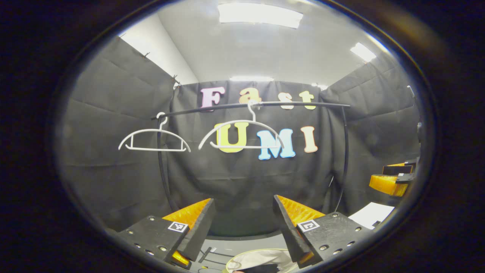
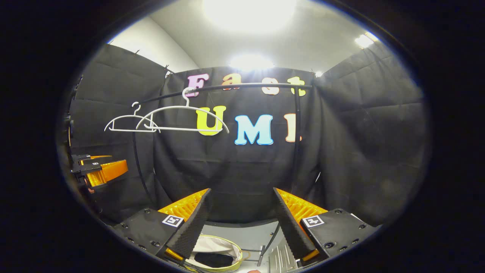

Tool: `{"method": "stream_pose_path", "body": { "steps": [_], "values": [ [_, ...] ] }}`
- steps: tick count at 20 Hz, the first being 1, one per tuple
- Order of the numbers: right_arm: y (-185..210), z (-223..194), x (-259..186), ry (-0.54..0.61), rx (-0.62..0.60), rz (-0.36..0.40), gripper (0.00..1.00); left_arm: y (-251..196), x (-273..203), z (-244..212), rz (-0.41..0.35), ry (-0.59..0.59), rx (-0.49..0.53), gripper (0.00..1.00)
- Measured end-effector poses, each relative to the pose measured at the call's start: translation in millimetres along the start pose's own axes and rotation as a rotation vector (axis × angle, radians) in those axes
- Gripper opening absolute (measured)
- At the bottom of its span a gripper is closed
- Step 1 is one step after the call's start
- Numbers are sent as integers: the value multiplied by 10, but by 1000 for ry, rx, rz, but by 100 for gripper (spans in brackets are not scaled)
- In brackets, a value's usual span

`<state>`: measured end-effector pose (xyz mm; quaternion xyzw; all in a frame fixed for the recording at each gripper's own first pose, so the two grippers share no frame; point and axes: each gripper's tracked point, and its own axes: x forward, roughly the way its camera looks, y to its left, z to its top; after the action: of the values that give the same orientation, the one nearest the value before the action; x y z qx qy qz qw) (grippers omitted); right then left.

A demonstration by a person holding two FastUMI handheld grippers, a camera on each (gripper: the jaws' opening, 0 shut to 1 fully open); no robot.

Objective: Grasp the clothes on the hanger with both hands and then place them into the laundry hamper below.

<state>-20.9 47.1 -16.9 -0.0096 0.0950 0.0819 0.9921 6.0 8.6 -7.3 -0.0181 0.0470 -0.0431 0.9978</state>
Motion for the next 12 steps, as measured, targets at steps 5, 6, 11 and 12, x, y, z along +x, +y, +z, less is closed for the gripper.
{"method": "stream_pose_path", "body": {
  "steps": [5, 6, 11, 12],
  "values": [
    [-294, 178, -295, -39, 11, -33, 97, -68, -323, 285, 13, -33, 30, 89],
    [-354, 209, -340, -48, 12, -40, 96, -83, -376, 337, 15, -43, 40, 89],
    [-532, 266, -530, -79, 11, -67, 97, -110, -599, 524, 30, -75, 73, 89],
    [-559, 271, -559, -86, 6, -74, 96, -97, -626, 520, 31, -76, 73, 89]
  ]
}}
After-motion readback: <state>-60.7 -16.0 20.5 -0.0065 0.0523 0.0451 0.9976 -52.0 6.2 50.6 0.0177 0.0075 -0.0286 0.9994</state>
